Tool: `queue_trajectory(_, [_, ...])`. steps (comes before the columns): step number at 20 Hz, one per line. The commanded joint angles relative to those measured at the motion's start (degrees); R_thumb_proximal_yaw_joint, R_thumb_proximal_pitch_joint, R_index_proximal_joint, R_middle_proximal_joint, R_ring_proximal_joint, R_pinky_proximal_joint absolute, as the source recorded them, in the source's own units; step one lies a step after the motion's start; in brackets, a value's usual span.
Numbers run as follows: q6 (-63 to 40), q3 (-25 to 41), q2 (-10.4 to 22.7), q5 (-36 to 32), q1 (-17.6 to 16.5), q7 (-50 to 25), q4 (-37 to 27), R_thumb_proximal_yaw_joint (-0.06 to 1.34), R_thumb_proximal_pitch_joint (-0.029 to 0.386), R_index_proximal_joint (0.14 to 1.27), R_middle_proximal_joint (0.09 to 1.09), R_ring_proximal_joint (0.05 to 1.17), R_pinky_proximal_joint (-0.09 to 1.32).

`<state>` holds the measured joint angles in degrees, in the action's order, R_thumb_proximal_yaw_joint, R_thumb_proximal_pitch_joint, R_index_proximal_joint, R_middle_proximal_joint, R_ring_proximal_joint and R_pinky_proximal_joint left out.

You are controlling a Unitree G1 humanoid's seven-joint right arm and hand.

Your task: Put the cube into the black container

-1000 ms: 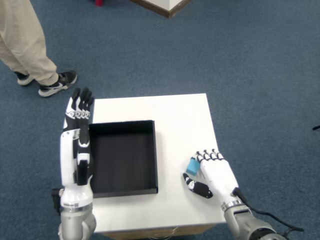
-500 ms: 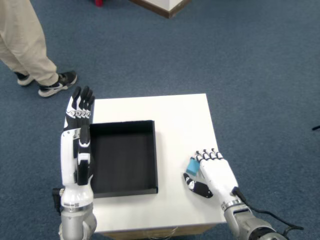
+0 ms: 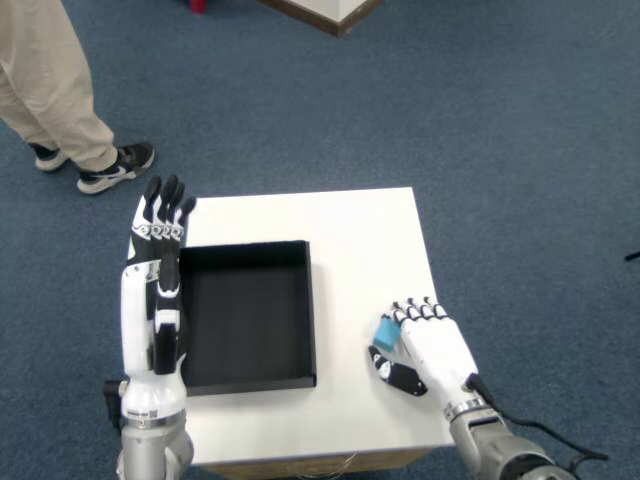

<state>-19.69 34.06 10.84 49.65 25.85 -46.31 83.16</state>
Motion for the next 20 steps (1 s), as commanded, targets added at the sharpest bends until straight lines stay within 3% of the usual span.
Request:
queue_trajectory(1, [0.75, -0.91, 1.44, -0.81, 1.01, 2.47, -0.01, 0.54, 0.168, 0.48, 0.21, 0.18, 0.03])
queue_trajectory(15, [0.05, -2.78, 2.23, -1.33, -0.06, 3.29, -0.37, 0.59, 0.185, 0.57, 0.23, 0.2, 0.07])
queue_trajectory(20, [-0.26, -3.08, 2.47, -1.3, -0.37, 2.9, -0.48, 0.63, 0.167, 0.6, 0.23, 0.21, 0.09])
